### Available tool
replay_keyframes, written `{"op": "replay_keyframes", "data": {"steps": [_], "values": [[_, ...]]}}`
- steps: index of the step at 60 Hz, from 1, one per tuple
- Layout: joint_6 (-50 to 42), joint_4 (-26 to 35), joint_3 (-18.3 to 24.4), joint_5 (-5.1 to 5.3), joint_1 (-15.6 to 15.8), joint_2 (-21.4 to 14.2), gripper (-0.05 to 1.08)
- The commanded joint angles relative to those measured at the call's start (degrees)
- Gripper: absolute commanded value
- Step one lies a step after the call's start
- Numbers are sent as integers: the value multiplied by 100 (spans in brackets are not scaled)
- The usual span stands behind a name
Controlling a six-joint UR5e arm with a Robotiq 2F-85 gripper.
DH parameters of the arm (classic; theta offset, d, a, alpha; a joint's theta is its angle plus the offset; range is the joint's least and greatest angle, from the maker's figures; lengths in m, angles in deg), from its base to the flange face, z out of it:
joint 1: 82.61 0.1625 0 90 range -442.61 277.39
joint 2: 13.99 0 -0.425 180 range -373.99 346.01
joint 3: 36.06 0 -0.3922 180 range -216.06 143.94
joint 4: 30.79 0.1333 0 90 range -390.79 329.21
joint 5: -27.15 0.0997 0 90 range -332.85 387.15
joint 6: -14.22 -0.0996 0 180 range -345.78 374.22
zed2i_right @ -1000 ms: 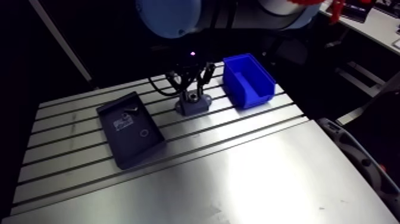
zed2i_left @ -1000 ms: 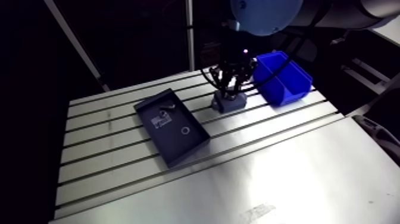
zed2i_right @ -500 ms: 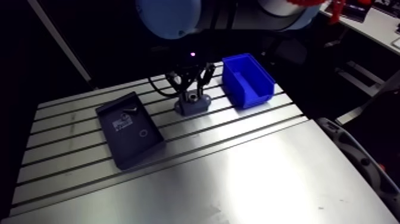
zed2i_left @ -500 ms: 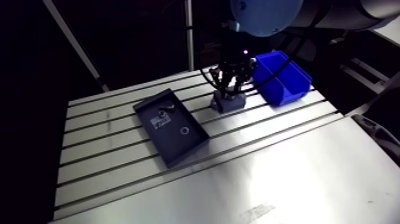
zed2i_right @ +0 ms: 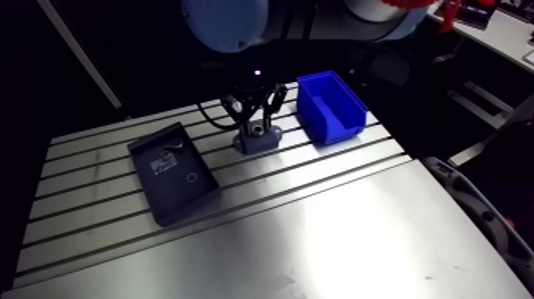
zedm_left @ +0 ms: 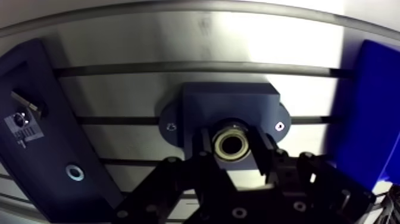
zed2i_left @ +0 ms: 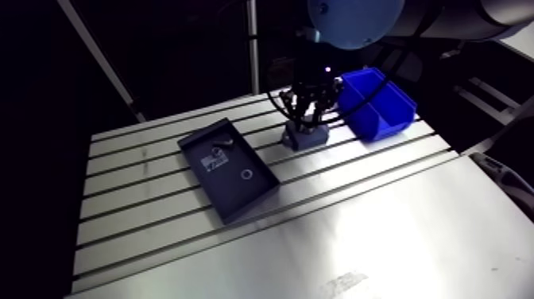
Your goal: Pick up the bearing and press it into the housing until flush.
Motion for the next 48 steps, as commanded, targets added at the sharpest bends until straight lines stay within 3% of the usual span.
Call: {"op": "replay_keyframes", "data": {"steps": [1,48], "values": [[-11,-1,8,0,2,-1,100],[-30,-9,1,0,2,-1,100]]}}
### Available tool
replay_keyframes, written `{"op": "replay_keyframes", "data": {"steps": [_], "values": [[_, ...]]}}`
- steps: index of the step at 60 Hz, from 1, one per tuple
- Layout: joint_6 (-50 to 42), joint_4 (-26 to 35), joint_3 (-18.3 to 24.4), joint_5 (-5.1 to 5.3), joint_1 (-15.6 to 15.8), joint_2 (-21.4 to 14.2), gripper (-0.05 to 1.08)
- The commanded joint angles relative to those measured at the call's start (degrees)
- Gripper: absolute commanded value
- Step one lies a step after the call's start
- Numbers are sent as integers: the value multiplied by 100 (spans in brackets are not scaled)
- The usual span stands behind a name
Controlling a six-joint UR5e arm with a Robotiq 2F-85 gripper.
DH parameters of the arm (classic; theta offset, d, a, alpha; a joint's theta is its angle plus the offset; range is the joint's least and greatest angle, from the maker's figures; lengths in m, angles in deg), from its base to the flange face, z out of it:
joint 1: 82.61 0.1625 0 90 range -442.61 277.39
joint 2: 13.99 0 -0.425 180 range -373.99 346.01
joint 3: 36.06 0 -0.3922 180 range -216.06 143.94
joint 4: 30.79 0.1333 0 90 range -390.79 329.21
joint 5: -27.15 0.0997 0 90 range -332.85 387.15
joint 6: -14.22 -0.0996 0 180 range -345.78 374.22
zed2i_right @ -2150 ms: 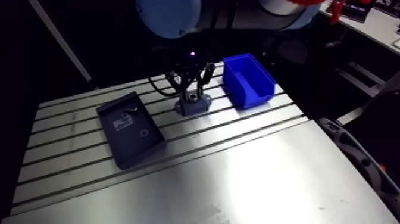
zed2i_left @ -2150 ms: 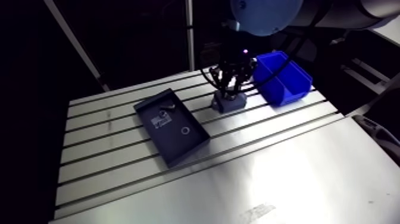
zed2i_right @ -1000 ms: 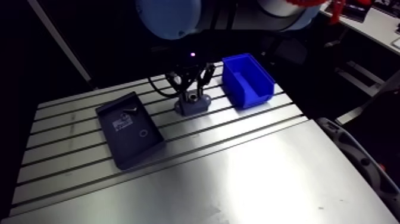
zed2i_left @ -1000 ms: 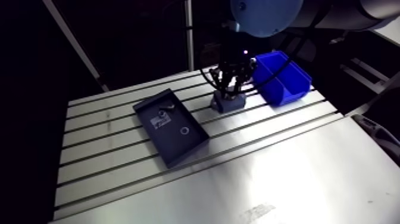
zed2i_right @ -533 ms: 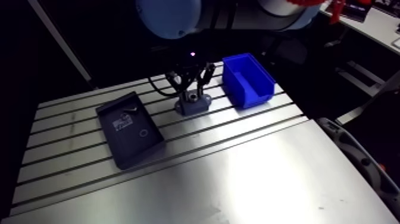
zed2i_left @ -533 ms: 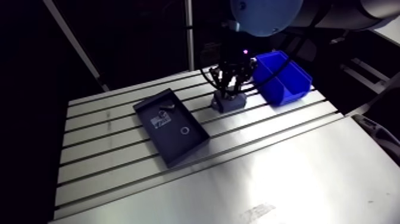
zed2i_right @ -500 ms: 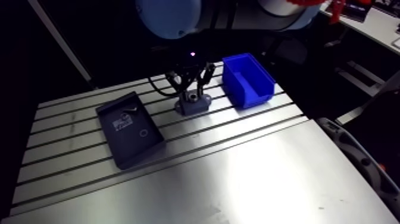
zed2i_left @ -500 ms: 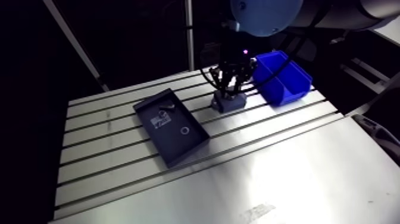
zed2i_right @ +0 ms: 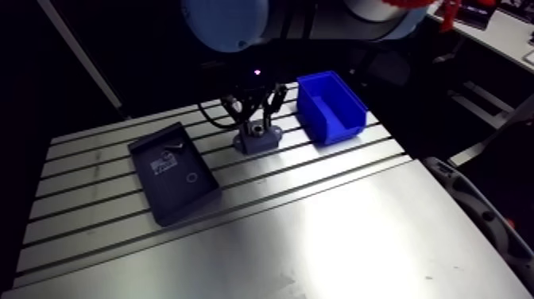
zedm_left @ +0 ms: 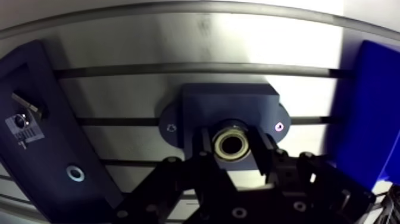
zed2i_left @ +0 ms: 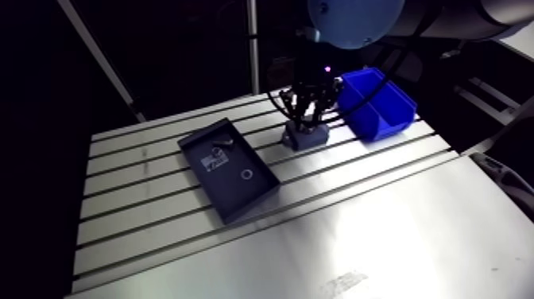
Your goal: Pick up the bearing and press it into the housing until flush.
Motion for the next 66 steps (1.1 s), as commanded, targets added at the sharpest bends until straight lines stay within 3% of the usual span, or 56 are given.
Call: {"op": "replay_keyframes", "data": {"steps": [1,55,56,57,59,60,66], "values": [[-8,-8,-5,0,0,0,100],[17,-115,-23,7,9,0,98],[11,-115,-23,1,9,0,88],[11,-115,-23,1,9,0,88],[9,-115,-23,16,25,-16,32],[25,-115,-23,2,26,-17,9],[35,-115,-14,0,34,-50,0]]}}
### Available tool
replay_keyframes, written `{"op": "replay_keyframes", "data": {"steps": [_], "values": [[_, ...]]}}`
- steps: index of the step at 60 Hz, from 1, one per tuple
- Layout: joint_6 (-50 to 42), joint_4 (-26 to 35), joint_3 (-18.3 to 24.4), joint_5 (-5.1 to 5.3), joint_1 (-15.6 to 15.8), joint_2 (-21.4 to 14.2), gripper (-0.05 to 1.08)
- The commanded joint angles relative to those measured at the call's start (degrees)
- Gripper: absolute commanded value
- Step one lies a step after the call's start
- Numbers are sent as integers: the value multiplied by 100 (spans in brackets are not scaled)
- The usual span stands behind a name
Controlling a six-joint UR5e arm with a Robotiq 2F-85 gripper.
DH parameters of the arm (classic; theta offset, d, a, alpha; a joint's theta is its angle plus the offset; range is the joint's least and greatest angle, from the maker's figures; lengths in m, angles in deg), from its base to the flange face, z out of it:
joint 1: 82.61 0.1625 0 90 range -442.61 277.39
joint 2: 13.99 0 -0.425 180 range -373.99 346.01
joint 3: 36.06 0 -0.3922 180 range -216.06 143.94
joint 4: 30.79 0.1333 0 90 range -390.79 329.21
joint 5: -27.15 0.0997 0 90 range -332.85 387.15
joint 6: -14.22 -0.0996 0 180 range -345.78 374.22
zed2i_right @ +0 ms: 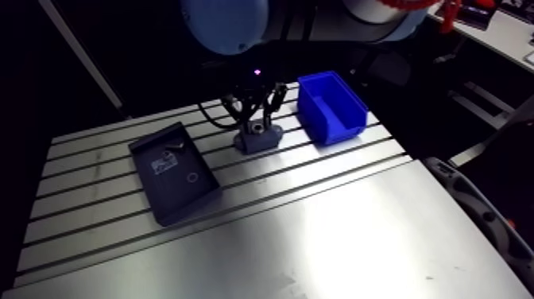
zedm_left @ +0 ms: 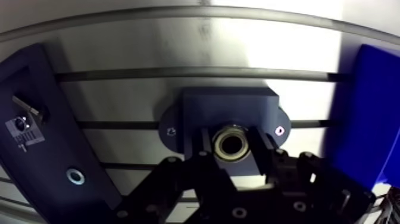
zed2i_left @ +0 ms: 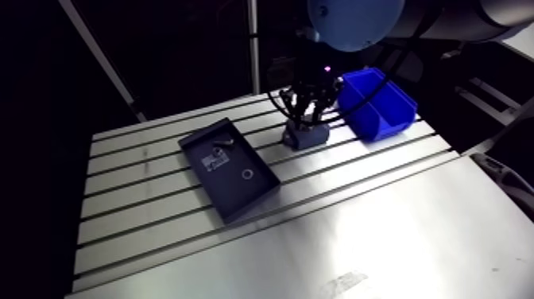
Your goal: Pick up the bearing and press it into the housing until flush.
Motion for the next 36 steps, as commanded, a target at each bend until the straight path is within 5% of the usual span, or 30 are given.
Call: {"op": "replay_keyframes", "data": {"steps": [1,24,26,27,28,29,30,31,36], "values": [[16,-7,16,-5,20,-64,0],[15,164,153,-12,29,-483,0],[22,272,187,-13,29,-518,7],[31,370,222,-6,29,-538,43],[31,370,222,-6,29,-538,43],[-20,430,242,18,29,-549,79],[-20,430,242,18,29,-549,79],[-43,424,245,29,-1,-558,101],[13,407,237,39,11,-543,108]]}}
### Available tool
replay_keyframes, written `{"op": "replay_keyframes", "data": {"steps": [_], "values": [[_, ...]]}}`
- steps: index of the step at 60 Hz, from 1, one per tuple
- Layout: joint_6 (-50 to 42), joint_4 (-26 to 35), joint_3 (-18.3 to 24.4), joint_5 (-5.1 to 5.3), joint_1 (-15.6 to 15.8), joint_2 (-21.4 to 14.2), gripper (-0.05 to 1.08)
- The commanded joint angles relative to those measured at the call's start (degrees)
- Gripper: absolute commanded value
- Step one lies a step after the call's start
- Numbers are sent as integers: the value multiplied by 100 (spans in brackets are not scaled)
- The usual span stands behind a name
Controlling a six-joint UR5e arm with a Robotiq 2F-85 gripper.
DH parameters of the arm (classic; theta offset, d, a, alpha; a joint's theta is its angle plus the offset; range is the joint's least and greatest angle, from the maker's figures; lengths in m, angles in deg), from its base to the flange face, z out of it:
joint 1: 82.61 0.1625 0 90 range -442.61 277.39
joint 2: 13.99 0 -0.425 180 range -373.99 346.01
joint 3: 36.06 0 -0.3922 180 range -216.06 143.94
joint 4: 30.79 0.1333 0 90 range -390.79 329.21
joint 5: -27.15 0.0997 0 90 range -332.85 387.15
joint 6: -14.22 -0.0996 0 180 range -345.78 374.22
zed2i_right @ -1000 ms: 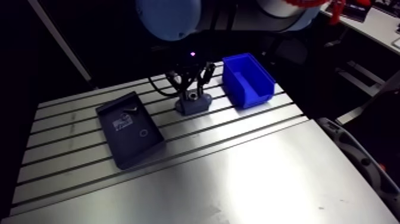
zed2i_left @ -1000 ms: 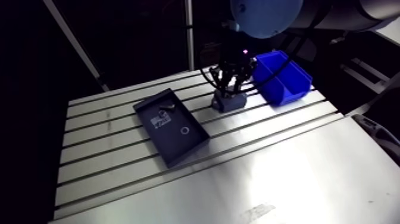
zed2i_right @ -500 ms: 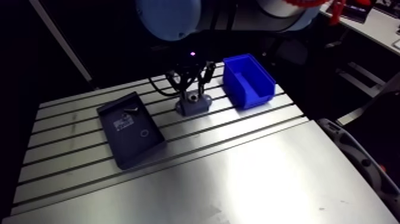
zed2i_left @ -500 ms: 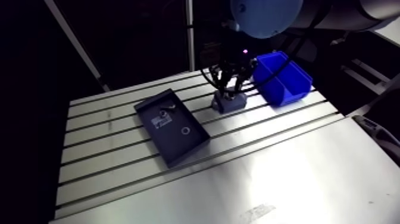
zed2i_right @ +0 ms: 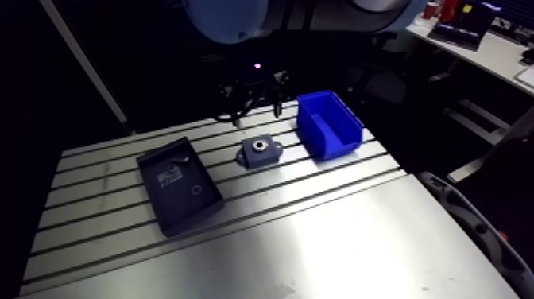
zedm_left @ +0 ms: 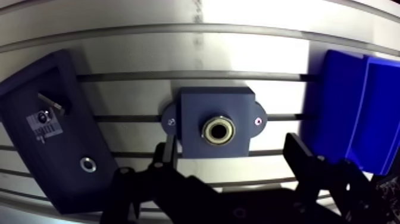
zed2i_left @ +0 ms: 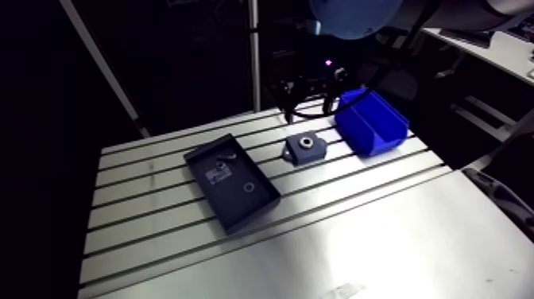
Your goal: Pick up the bearing and press it into the housing until flush.
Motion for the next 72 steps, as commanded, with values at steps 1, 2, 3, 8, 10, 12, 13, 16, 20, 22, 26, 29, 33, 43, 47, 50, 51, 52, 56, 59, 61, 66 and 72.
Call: {"op": "replay_keyframes", "data": {"steps": [1,2,3,8,10,12,13,16,20,22,26,29,33,43,47,50,51,52,56,59,61,66,72], "values": [[8,192,82,64,-19,-101,108],[8,192,82,64,-19,-101,108],[16,200,83,61,-20,-101,108],[9,202,83,62,-3,-78,108],[9,202,83,54,-3,-68,108],[9,202,83,52,-3,-59,108],[9,202,83,52,-3,-59,108],[-8,218,91,45,-1,-41,108],[-25,228,99,35,-3,1,108],[-26,228,100,42,-3,19,108],[-35,219,92,43,-3,29,108],[-35,219,92,43,-3,30,108],[-51,219,83,27,-3,47,108],[-62,262,49,8,-3,82,108],[-62,263,32,8,-3,83,108],[-62,263,30,8,-3,83,108],[-62,263,23,16,-3,98,108],[-62,256,14,17,-3,115,108],[-62,247,5,33,-3,136,108],[-62,246,4,34,-3,144,108],[-62,238,4,34,-3,145,108],[-62,221,-21,42,-3,154,108],[-62,212,-38,36,-3,162,108]]}}
